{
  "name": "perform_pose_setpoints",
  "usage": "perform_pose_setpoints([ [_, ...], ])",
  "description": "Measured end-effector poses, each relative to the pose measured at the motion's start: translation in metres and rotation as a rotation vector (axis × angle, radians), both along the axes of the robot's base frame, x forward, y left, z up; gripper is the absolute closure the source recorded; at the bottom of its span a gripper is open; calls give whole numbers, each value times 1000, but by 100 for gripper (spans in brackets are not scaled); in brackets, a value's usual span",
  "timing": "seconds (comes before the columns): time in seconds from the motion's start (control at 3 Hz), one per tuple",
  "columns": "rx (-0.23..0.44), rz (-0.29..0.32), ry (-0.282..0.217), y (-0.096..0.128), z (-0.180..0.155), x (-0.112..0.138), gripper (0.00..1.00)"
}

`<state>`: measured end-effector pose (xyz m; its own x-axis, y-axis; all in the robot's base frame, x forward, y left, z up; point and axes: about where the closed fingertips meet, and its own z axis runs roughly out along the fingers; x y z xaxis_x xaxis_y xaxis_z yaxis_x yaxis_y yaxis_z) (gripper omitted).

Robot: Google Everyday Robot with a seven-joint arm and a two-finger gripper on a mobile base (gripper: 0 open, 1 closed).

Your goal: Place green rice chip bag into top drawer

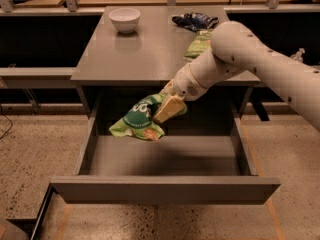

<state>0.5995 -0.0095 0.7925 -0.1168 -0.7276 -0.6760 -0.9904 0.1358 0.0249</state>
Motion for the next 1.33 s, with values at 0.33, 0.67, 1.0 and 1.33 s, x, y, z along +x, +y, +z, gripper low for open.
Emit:
perform_pose_setpoints([
  [0.33,1,-24,62,2,-28,-23,100],
  [0.67,-5,-56,134,2,-59,-41,82],
  [1.0,-14,-88,200,1,-87,-56,51],
  [1.33,-17,-98,229,0,-98,-62,27],
])
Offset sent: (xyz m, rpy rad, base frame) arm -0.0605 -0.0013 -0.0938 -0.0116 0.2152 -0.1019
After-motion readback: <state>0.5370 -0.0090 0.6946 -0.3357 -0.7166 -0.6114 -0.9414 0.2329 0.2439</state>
